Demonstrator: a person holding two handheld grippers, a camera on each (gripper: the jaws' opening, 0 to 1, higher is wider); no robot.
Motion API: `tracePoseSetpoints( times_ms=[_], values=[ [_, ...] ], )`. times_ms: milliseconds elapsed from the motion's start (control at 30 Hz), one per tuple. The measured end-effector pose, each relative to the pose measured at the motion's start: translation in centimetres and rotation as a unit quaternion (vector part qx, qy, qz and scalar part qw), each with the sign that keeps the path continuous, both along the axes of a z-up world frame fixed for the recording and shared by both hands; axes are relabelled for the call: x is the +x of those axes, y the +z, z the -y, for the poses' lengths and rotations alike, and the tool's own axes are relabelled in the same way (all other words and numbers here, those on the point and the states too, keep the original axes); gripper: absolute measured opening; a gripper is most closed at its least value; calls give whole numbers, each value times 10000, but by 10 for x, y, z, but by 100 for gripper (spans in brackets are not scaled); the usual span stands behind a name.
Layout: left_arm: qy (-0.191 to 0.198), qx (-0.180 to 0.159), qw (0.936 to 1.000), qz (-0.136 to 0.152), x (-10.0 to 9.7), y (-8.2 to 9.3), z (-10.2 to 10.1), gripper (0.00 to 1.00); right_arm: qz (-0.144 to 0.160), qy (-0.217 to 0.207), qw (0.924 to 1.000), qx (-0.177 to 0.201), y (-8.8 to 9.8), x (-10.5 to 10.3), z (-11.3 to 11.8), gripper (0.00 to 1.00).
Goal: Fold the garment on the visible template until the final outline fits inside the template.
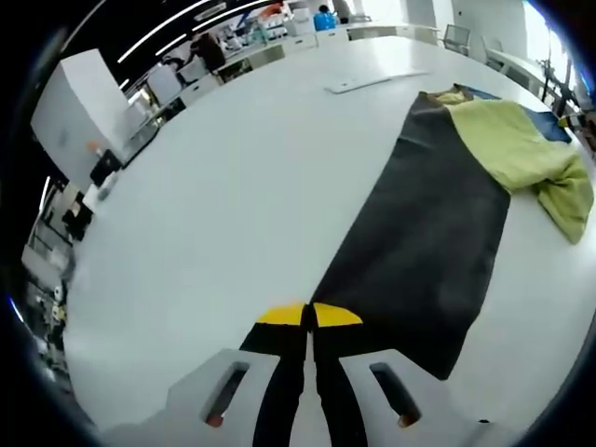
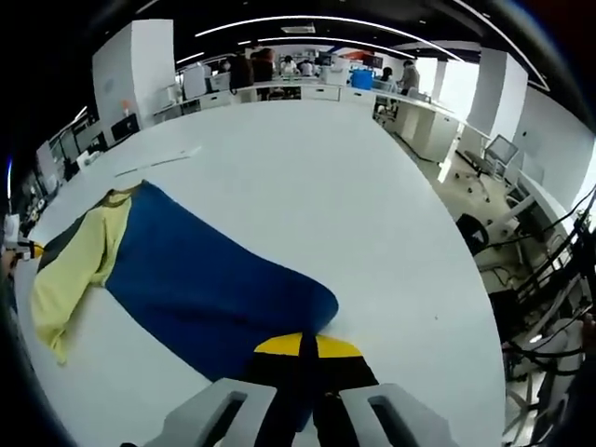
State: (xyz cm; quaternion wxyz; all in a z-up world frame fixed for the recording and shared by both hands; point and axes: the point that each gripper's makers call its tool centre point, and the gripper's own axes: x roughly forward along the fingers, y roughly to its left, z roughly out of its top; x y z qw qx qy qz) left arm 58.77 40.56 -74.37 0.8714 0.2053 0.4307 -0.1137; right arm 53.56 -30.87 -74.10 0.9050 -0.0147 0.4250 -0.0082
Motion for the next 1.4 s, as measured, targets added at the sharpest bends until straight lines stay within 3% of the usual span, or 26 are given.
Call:
tracePoseSetpoints(
  times_ms=[333,533,600,633,700,800,1000,1133,1233,1400],
  values=[
    [99,227,9997,2,-3,3,-10,0,36,-34,10000,-48,1,3,4,0],
    [293,-71,9992,269,-11,12,-10,22,253,87,9996,39,11,2,-4,22],
    [211,-360,9979,493,-11,18,0,31,356,218,9991,26,14,3,-9,31],
    [235,-319,9980,497,-14,18,-2,38,400,278,9988,27,15,3,-11,35],
    [25,-568,9970,531,-19,19,11,43,488,375,9981,59,18,2,-18,43],
    [-105,-478,9974,533,-28,19,16,47,530,520,9972,116,21,-1,-27,53],
    [-181,-733,9955,569,-44,19,30,57,552,852,9947,154,26,-14,-47,68],
    [-306,-694,9959,499,-55,17,39,60,595,1032,9925,273,29,-20,-60,82],
    [-405,-802,9948,478,-66,17,51,61,633,1316,9864,750,35,-29,-84,89],
    [-458,-1038,9922,510,-77,22,69,62,728,1725,9783,881,46,-37,-105,97]
  ],
)
